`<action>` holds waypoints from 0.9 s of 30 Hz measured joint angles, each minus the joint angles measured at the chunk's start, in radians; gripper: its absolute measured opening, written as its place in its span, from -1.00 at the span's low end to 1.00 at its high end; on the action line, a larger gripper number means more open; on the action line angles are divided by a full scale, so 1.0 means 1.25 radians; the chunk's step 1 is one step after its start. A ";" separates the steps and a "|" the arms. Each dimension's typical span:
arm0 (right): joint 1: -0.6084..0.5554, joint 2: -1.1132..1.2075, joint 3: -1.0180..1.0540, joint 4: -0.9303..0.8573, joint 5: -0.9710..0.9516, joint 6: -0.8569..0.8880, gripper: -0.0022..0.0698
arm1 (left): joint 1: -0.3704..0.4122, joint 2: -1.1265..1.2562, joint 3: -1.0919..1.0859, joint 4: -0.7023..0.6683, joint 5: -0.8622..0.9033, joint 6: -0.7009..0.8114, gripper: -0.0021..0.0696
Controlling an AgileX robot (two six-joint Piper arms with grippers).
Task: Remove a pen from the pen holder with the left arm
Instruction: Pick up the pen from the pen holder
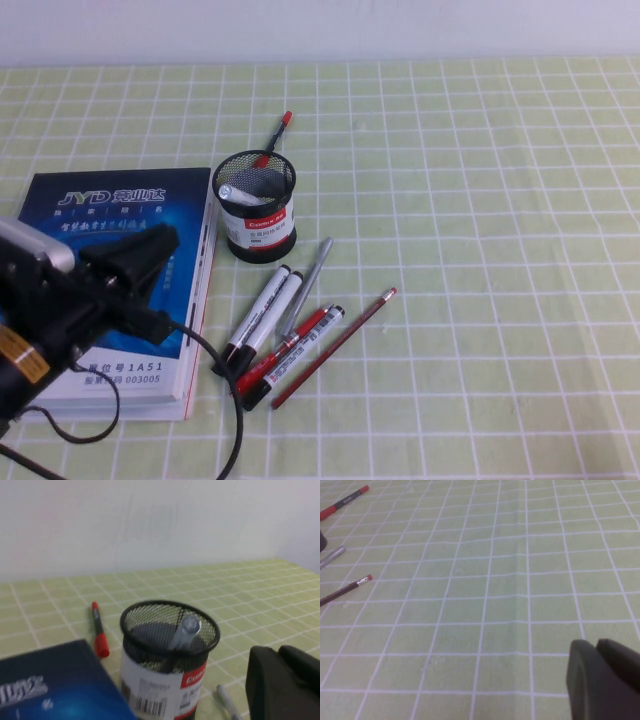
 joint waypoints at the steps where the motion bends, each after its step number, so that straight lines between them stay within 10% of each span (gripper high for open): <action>1: 0.000 0.000 0.000 0.000 0.000 0.000 -0.98 | 0.000 0.001 -0.016 0.018 0.000 0.000 -0.94; 10: 0.000 0.000 0.000 0.000 0.000 0.000 -0.98 | -0.027 0.002 -0.129 0.074 0.001 -0.037 -0.91; 20: 0.000 0.000 0.000 0.000 0.000 0.000 -0.98 | -0.122 0.079 -0.182 -0.085 0.089 -0.065 -0.04; 27: 0.000 0.000 0.000 0.000 0.000 0.000 -0.98 | -0.125 0.170 -0.217 -0.174 0.051 -0.081 0.08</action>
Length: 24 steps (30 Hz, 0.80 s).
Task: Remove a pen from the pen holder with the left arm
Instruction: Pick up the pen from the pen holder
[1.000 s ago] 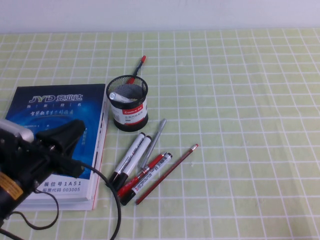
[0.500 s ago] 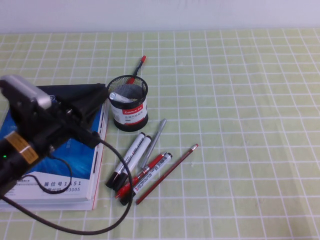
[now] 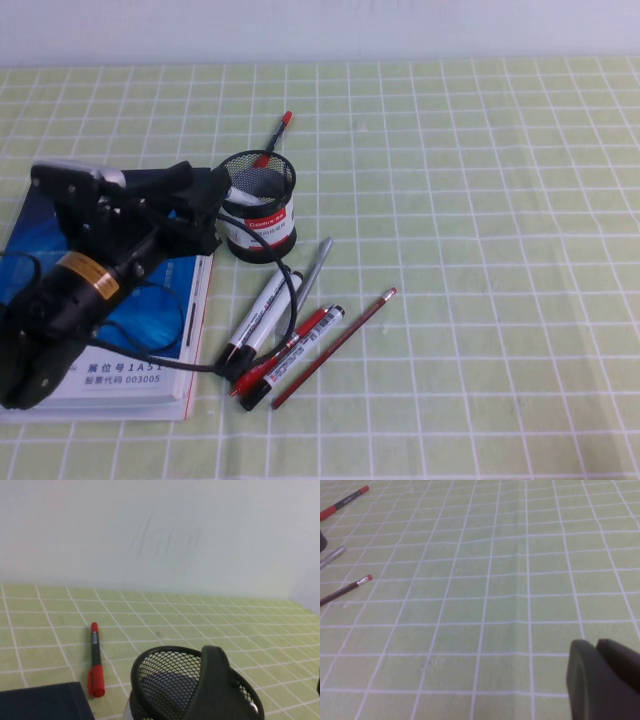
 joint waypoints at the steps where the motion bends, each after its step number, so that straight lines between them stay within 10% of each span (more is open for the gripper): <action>1: 0.000 0.000 0.000 0.000 0.000 0.000 -0.98 | -0.002 0.010 -0.007 0.002 -0.003 -0.004 0.08; 18: 0.000 0.000 0.000 0.000 0.000 0.000 -0.98 | -0.029 0.092 -0.036 -0.016 -0.018 0.002 0.08; 24: 0.000 0.000 0.000 0.000 0.000 0.000 -0.98 | -0.029 0.092 -0.036 -0.029 -0.007 0.004 -0.23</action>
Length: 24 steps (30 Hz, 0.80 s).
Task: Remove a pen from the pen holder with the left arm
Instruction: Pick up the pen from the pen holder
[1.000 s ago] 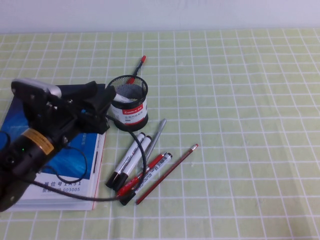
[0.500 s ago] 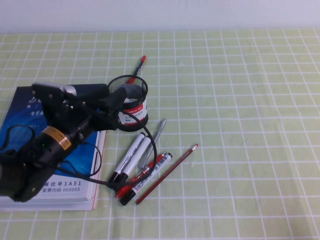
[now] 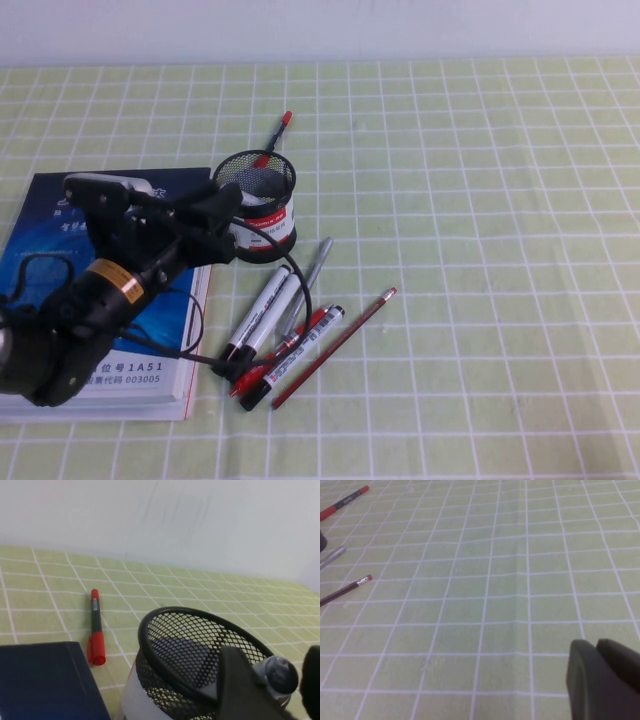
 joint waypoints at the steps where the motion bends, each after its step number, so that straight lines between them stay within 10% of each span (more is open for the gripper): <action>1: 0.000 0.000 0.000 0.000 0.000 0.000 -0.98 | 0.000 0.001 0.000 0.000 0.001 0.000 -0.31; 24: 0.000 0.000 0.000 0.000 0.000 0.000 -0.98 | 0.000 0.001 0.000 0.005 -0.036 0.004 -0.64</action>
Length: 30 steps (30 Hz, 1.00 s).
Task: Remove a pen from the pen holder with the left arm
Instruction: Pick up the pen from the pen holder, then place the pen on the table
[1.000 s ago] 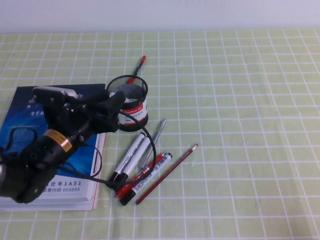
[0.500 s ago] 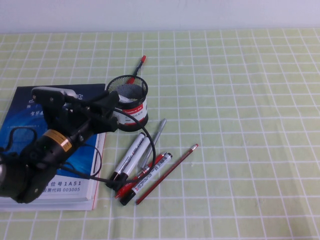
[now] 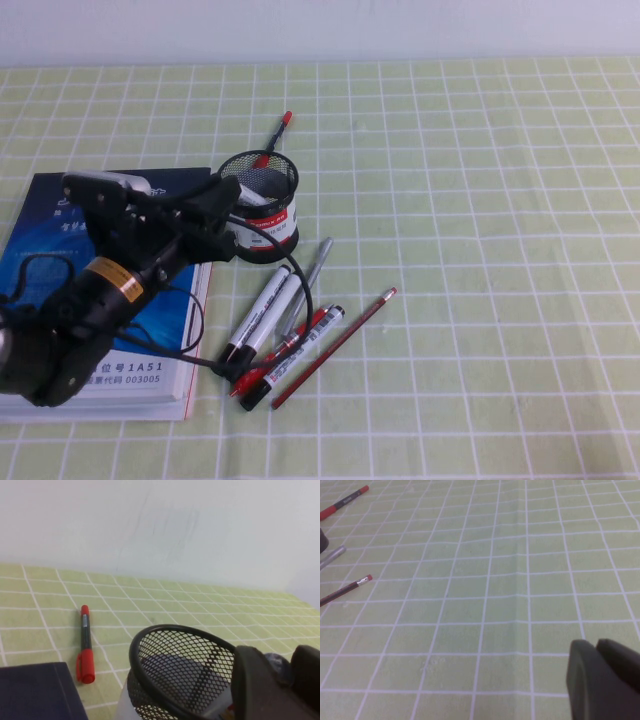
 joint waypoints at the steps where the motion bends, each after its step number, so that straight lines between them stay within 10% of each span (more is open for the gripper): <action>1: 0.000 0.000 0.000 0.000 0.000 0.000 -0.98 | 0.000 0.000 0.000 0.002 -0.002 0.000 -0.64; 30: 0.000 0.000 0.000 0.000 0.000 0.000 -0.98 | 0.000 -0.362 0.126 0.108 0.029 -0.037 -0.65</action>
